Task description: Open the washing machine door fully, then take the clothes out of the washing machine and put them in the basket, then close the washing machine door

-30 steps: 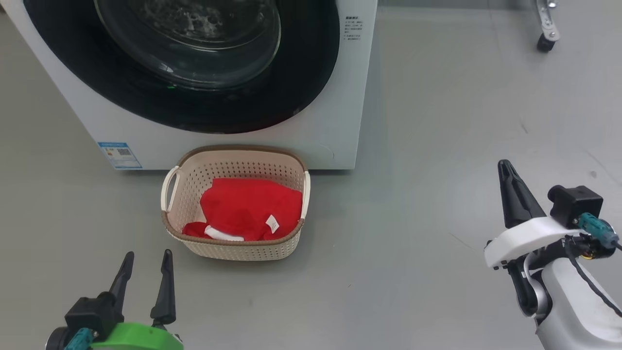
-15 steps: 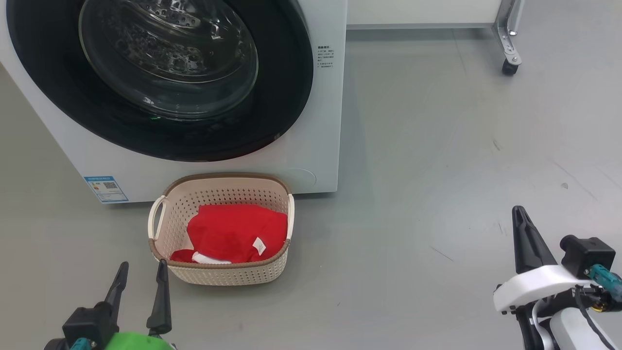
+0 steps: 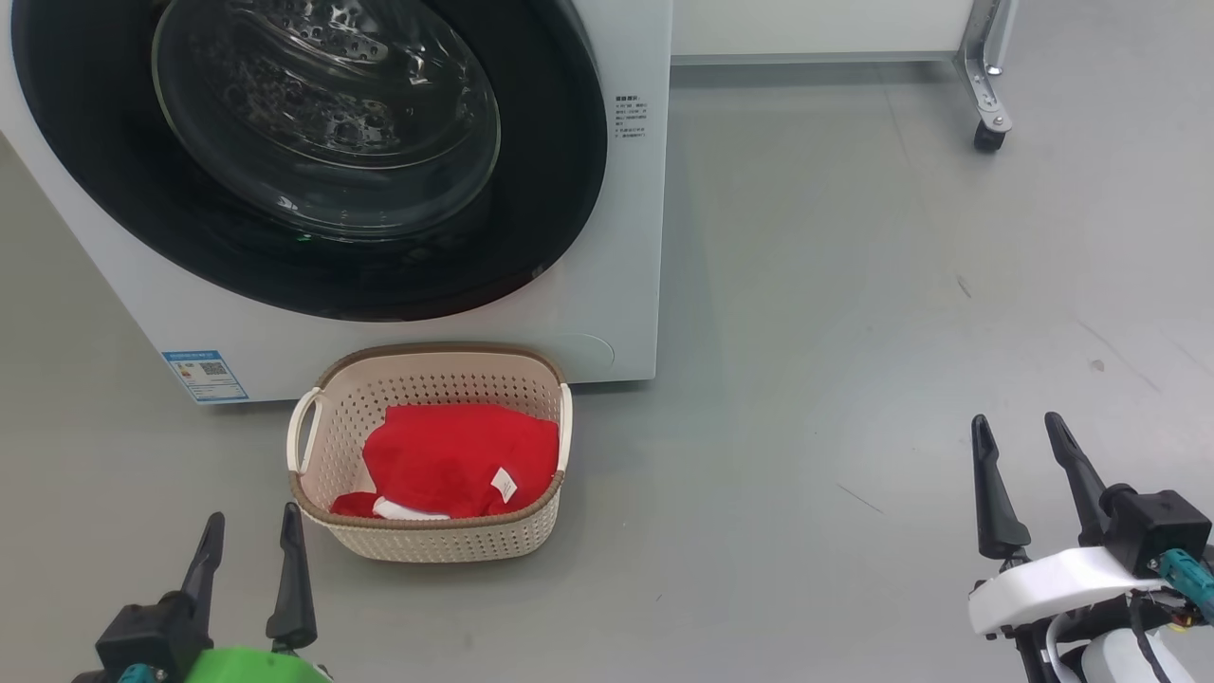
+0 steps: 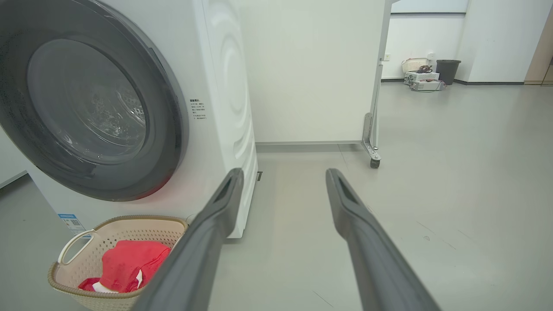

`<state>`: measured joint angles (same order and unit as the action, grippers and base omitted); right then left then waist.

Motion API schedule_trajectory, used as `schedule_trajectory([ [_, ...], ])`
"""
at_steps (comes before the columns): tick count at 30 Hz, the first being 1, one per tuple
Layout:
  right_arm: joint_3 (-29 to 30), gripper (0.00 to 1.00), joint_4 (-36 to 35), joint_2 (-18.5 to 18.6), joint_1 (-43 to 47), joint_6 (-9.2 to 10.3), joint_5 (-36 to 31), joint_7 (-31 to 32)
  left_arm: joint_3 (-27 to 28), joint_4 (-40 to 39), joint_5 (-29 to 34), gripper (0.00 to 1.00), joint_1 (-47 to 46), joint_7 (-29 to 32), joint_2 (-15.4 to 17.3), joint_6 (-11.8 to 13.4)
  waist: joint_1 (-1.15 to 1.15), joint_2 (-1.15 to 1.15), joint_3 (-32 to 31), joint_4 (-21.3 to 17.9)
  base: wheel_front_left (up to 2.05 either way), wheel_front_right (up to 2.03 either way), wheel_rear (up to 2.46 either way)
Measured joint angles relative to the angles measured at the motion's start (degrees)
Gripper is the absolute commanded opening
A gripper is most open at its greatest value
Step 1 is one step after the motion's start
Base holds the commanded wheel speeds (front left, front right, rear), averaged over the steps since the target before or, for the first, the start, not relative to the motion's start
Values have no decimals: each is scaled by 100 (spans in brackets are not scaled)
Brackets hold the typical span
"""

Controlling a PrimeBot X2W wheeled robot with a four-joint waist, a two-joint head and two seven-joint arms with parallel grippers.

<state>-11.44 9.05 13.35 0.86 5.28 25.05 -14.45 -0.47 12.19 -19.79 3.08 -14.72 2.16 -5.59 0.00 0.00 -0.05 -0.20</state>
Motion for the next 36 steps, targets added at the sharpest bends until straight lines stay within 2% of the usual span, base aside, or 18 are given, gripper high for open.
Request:
schedule_trajectory([
  [21,115,100,-392,-167,415,34,-258,0,-180,36,99,100,74,0,1,-2,0,0,67,-15,0,0,0],
  [36,192,100,-441,-253,527,-18,-367,0,-302,38,-30,100,74,0,1,-59,0,0,57,-30,0,0,0],
])
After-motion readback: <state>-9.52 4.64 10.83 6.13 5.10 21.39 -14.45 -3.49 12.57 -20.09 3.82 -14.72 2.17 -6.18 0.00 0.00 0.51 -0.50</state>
